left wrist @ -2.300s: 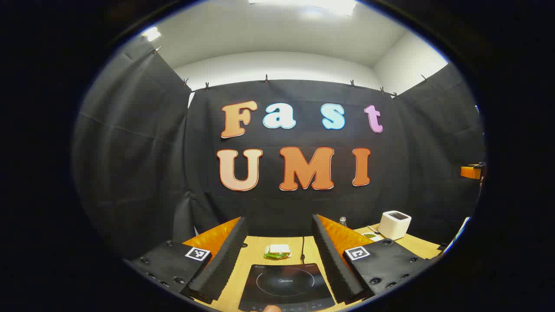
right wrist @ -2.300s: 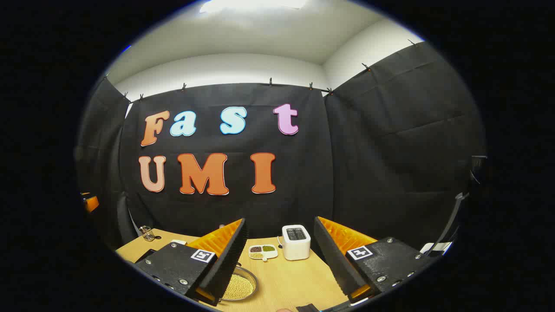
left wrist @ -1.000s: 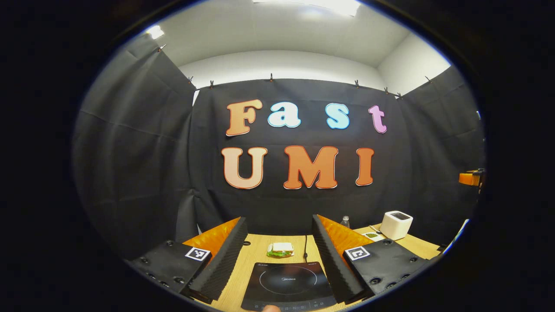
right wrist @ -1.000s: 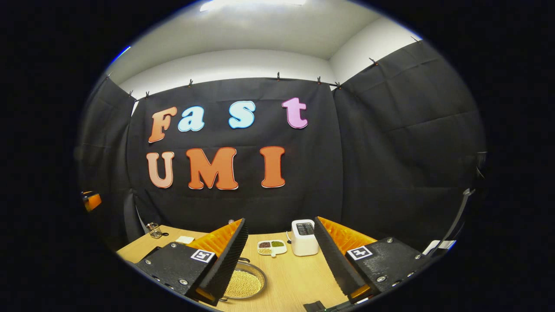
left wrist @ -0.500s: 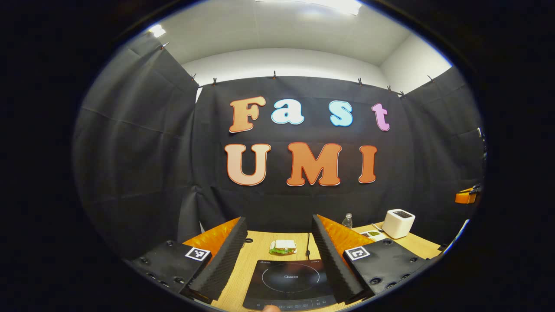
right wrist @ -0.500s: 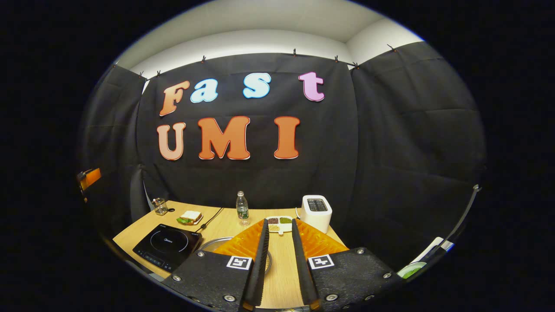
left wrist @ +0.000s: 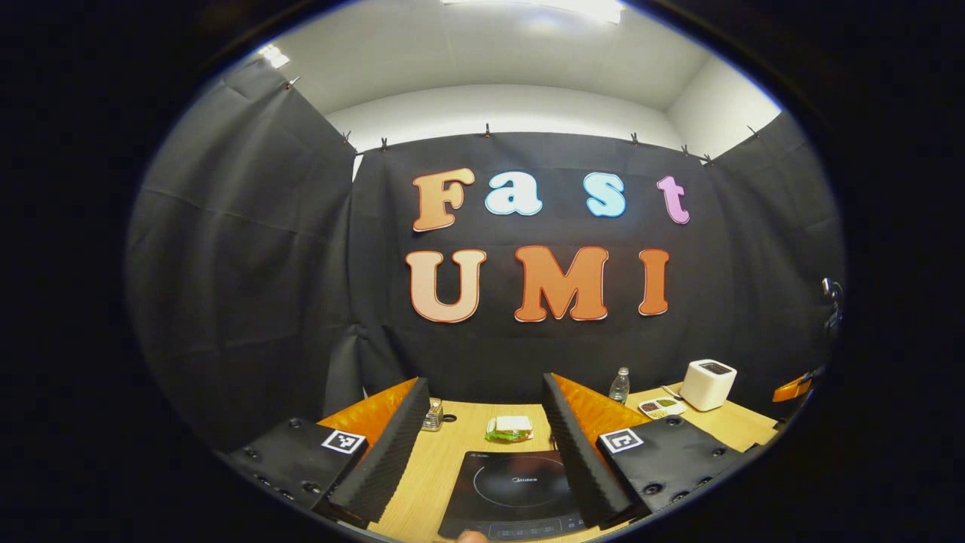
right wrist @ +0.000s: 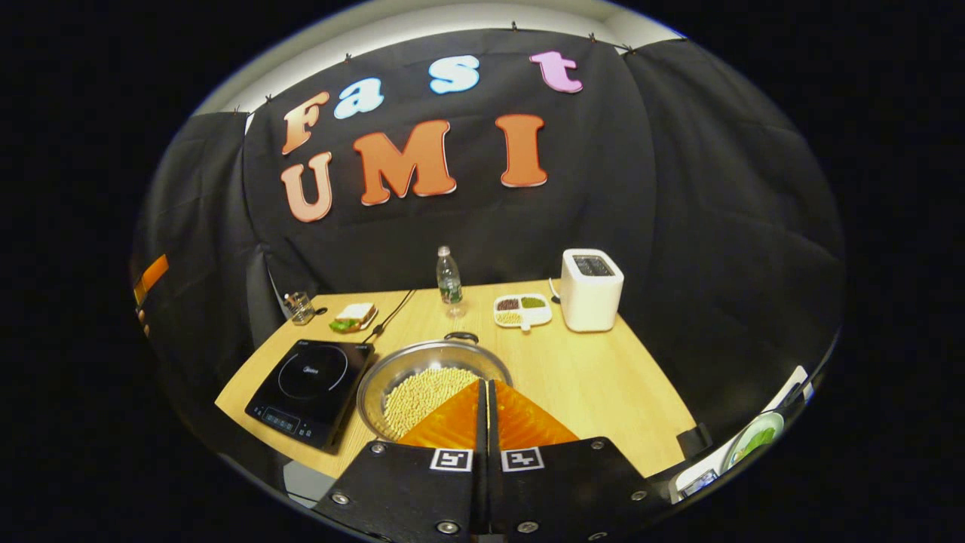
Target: First push the handle of the pot to place it horizontally, then grasp the pot with both hands and set it on the induction cooktop.
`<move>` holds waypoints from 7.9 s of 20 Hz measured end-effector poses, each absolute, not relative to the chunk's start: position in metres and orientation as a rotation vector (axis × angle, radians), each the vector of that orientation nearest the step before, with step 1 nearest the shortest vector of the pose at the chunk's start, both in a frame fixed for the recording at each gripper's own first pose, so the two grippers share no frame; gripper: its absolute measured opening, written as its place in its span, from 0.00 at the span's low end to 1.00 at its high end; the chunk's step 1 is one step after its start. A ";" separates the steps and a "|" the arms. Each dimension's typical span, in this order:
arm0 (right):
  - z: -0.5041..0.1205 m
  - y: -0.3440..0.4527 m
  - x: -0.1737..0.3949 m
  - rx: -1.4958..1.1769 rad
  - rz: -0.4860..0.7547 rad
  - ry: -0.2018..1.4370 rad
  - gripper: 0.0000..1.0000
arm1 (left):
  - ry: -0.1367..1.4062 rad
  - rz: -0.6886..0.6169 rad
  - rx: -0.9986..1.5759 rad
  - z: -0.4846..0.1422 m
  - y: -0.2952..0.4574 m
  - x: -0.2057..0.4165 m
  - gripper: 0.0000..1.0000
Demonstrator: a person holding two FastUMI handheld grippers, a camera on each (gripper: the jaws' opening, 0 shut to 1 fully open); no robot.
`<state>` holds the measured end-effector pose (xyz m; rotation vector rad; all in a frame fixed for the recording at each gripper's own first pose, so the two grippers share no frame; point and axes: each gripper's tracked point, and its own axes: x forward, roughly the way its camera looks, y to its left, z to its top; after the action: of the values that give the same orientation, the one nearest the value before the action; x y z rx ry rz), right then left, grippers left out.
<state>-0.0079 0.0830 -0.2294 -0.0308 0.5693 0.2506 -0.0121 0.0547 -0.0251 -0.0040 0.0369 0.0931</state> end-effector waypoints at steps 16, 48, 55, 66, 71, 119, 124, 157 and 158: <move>-0.375 0.097 -0.053 -0.164 0.285 0.898 0.00 | 0.087 0.114 -0.015 -0.059 0.076 -0.010 0.98; -0.407 0.221 -0.065 -0.280 0.515 0.964 0.00 | 0.127 0.136 -0.024 -0.086 0.118 -0.006 0.98; -0.412 0.260 -0.067 -0.252 0.585 0.976 0.00 | 0.133 0.146 -0.020 -0.089 0.127 -0.005 0.98; -0.419 0.306 -0.062 -0.186 0.634 1.001 0.00 | 0.142 0.170 -0.026 -0.095 0.146 -0.006 0.97; -0.421 0.319 -0.060 -0.165 0.657 1.003 0.00 | 0.160 0.177 -0.033 -0.104 0.153 -0.004 0.98; -0.412 0.368 0.067 -0.039 0.563 0.877 0.00 | 0.254 0.049 -0.093 -0.161 0.107 0.020 0.98; -0.383 0.356 0.058 -0.032 0.601 0.828 0.00 | 0.271 -0.028 -0.142 -0.173 0.054 0.042 0.98; -0.403 0.099 0.221 -0.021 0.175 0.728 0.95 | 0.767 -0.174 -0.066 -0.412 -0.164 0.213 0.99; -0.410 0.099 0.223 -0.025 0.171 0.745 0.95 | 0.772 -0.171 -0.059 -0.415 -0.164 0.214 0.98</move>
<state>0.2228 0.0988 -0.4097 -0.0246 0.7450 0.1707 0.2143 -0.1635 -0.4147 -0.0588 0.7716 -0.1714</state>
